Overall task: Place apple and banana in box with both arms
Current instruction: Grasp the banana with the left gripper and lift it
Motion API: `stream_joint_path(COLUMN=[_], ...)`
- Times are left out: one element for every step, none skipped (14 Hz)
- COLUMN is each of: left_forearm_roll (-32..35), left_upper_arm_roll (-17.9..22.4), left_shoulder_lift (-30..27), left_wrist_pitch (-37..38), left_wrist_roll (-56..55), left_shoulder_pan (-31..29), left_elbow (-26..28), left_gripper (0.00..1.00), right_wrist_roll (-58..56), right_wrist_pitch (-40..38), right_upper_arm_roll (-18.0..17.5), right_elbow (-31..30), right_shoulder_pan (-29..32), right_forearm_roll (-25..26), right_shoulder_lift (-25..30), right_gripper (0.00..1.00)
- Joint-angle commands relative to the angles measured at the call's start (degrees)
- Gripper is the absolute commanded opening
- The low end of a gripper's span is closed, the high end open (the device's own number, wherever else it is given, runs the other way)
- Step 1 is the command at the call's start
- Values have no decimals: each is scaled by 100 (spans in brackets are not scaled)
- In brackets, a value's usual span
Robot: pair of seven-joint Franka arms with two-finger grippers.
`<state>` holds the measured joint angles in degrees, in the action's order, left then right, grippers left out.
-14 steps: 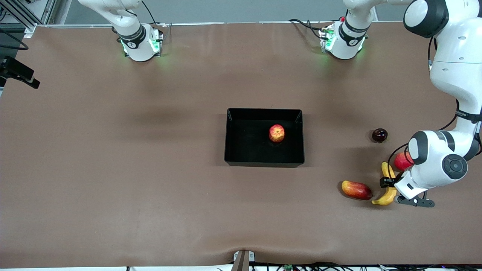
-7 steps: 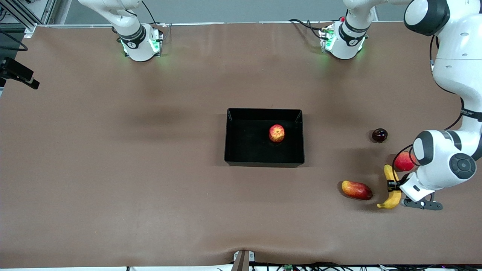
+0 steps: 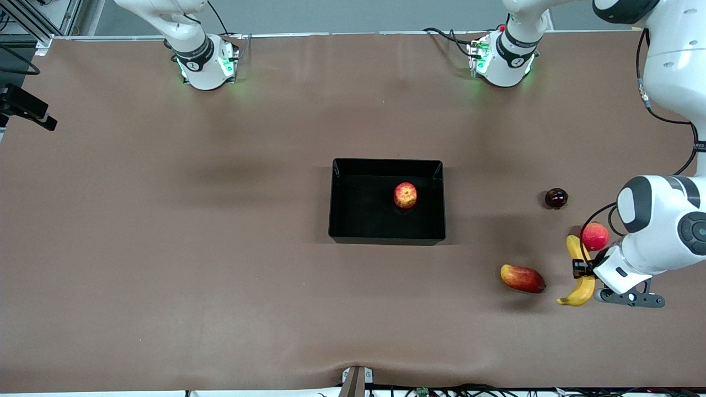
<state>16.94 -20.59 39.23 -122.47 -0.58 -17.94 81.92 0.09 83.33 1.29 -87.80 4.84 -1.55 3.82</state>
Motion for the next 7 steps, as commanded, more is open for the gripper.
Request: stream_joint_path(left_forearm_roll=[47,47,38,55,55,55,55], left_upper_arm_roll=[-400,-550,-708,-884,-990,-1165,-1349], left_shoulder_lift=[-363,-433,-460,-512,-530,-531,-522], left_wrist_pitch=[415,503,574,644,671,697,741], left_wrist_roll=[-660,-897,-1169,-1468,-1714,-2004,-2407], left_shoulder_pan=[-8,-8,-8,-8,1,18,88], left_elbow=[113,122,122,113,113,122,131], left_gripper=[0,0,0,0,0,0,0], right_wrist_roll=[-70,-70,-70,-70,-70,-70,-70], right_wrist_pitch=[-54,-36,-28,-10,8,8,16], right_upper_arm_roll=[-85,-85,-85,-85,-85,-85,-85], right_elbow=[61,61,61,61,70,70,70], right_shoulder_pan=[123,123,114,105,105,105,97], right_forearm_roll=[-3,-3,-3,-3,-3,-3,-12], right_shoulder_lift=[-22,-22,-22,-22,-22,-22,-22], right_gripper=[100,100,100,100,100,100,100])
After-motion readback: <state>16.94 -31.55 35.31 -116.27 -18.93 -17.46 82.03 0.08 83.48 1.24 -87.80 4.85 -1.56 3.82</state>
